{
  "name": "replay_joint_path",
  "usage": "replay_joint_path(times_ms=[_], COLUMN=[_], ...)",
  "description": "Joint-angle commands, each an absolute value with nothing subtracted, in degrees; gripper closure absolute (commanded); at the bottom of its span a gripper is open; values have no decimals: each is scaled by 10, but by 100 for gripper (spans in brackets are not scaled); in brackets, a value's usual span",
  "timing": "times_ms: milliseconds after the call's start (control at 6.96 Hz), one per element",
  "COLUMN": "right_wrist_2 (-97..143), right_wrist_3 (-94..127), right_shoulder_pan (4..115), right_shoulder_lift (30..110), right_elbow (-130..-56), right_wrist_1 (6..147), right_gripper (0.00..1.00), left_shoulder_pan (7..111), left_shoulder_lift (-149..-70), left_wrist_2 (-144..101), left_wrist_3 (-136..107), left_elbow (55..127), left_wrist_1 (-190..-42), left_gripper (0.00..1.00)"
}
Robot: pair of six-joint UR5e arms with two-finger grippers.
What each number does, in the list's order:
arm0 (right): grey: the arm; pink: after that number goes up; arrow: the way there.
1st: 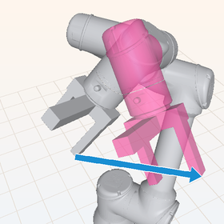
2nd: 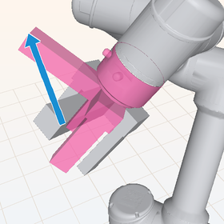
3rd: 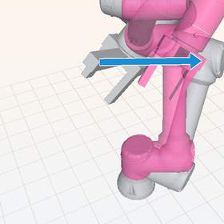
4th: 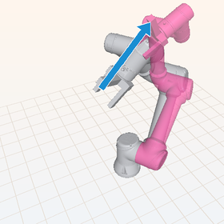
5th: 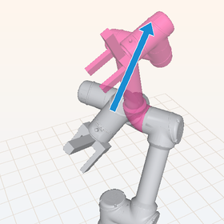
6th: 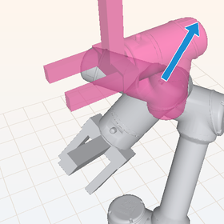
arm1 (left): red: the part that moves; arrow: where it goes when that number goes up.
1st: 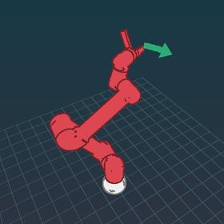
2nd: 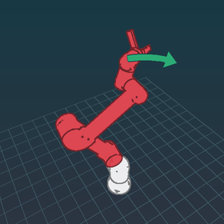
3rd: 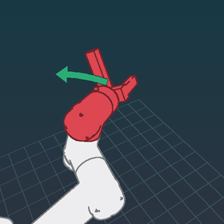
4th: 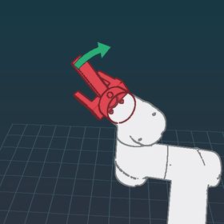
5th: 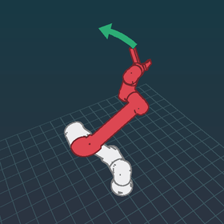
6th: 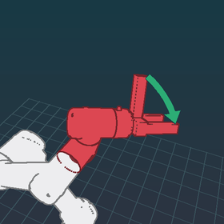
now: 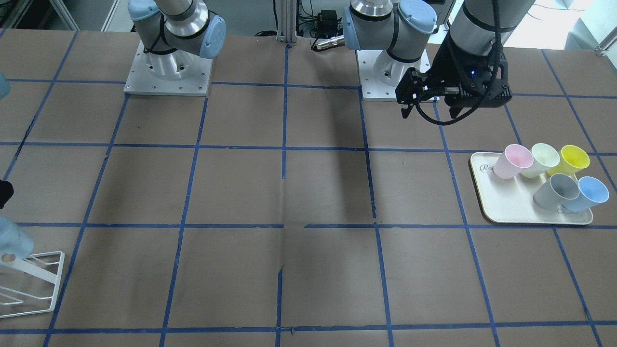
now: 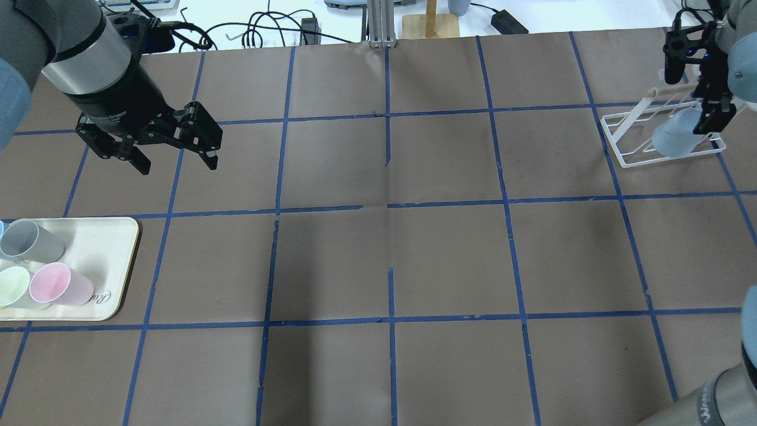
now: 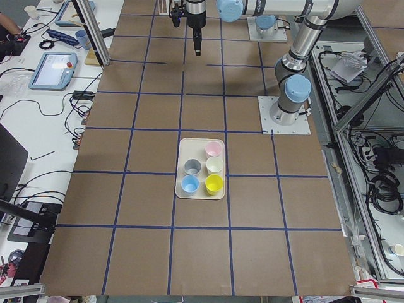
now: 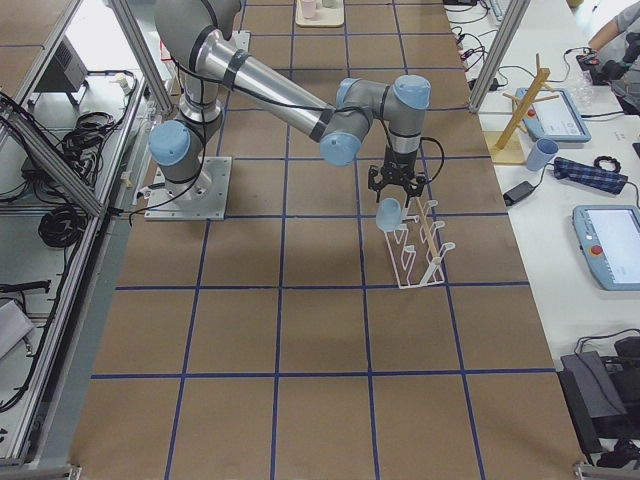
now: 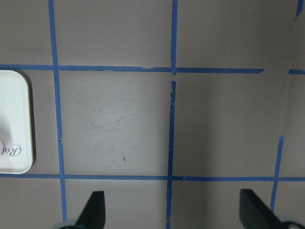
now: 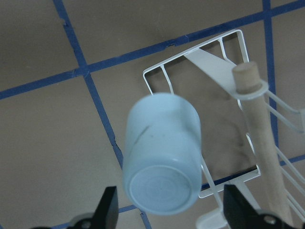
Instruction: Transfer IKEA cup to right arm and place on rack
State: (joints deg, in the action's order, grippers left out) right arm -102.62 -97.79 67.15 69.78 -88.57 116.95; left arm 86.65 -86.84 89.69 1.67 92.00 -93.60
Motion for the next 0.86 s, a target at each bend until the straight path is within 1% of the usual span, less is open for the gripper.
replay_joint_path(times_ms=[0, 144, 288, 719], right_wrist_2=[-1030, -1029, -1032, -1025], right_wrist_3=[-977, -962, -881, -562], right_shoulder_pan=[672, 673, 689, 806], right_shoulder_lift=[701, 701, 715, 807], right_elbow=[-826, -799, -795, -805], right_wrist_1=[1126, 1065, 1019, 878], right_gripper=[0, 0, 0, 0], left_shoulder_pan=[867, 867, 867, 874], left_shoulder_lift=[-862, -856, -854, -860], left_wrist_2=[896, 896, 898, 895], left_wrist_3=[17, 17, 17, 25], left_elbow=[919, 921, 922, 923], left_wrist_1=[-936, -938, -940, -940], left_gripper=[0, 0, 0, 0])
